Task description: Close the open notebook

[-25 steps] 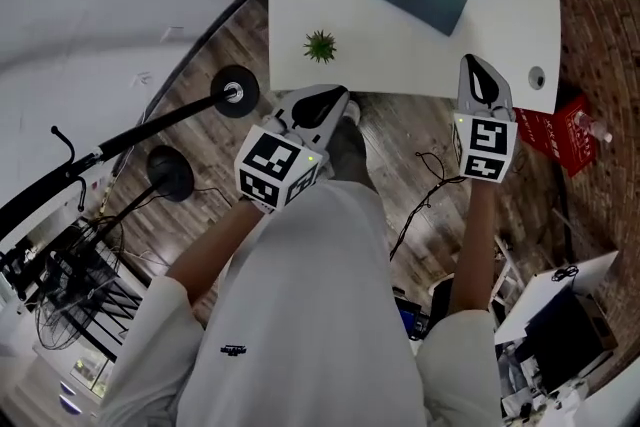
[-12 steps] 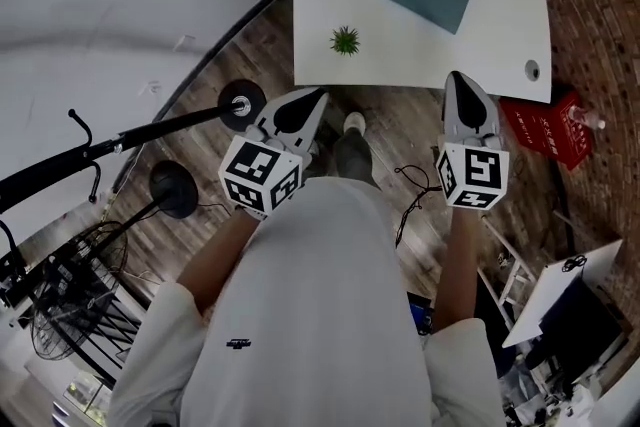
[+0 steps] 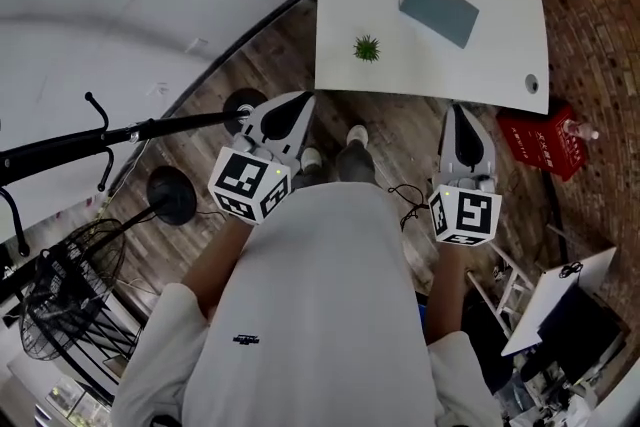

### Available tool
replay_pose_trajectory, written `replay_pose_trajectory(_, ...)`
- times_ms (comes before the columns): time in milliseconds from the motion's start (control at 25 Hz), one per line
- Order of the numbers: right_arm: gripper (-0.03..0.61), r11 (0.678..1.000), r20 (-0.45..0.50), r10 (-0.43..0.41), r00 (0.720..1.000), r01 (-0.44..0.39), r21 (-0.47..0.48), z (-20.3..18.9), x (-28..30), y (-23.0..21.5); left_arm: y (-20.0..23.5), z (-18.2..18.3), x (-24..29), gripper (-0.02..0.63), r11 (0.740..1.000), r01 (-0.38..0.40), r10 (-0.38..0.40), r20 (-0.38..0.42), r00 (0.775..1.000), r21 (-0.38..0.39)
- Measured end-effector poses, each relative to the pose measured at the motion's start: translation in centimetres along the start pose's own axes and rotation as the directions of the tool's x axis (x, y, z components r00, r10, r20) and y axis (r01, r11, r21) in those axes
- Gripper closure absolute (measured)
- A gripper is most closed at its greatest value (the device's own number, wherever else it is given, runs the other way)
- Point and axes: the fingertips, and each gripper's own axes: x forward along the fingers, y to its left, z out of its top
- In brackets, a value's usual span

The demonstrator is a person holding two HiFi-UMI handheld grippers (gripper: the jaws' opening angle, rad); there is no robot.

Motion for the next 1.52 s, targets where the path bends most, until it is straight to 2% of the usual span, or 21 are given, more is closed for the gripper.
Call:
replay_pose_trajectory(80,0.580,1.000,0.021,0.008,1.000,-0.007,-0.015,0.4,-0.7,1.3,1.1,0.6,-1.2,0.604,1.000,-0.025,0.025,0.023,0.999,0.014)
replay_pose_trajectory(240,0.580,0.996,0.014,0.041,0.999,-0.039,-0.083,0.2,-1.9,2.8,2.7,1.5,-2.9,0.604,0.998,-0.065,0.066,0.074,0.995,-0.013)
replay_pose_trajectory(400,0.580,0.999,0.016,0.023,1.000,-0.023,-0.047,0.0,-3.1,2.5,3.4,1.7,-3.6,0.604,0.996,-0.086,0.087,0.094,0.992,-0.018)
replay_pose_trajectory(600,0.580,1.000,0.043,-0.011,0.999,0.010,0.024,-0.1,-3.2,2.1,2.8,1.3,-3.1,0.604,0.997,-0.059,0.062,0.084,0.994,-0.040)
replay_pose_trajectory(960,0.580,0.999,0.036,0.031,0.999,-0.031,0.008,0.7,-1.8,2.7,1.4,2.4,-1.9,0.604,0.999,-0.036,0.037,0.093,0.995,-0.014)
replay_pose_trajectory(1200,0.580,0.997,0.058,0.059,0.997,-0.061,0.041,1.1,-1.2,2.8,1.2,2.4,-1.5,0.604,0.999,-0.038,0.038,0.079,0.996,0.000)
replay_pose_trajectory(1520,0.580,0.997,0.073,0.052,0.996,-0.056,0.047,1.3,-0.4,3.2,1.7,2.5,-0.9,0.604,0.999,-0.043,0.042,0.069,0.997,0.006)
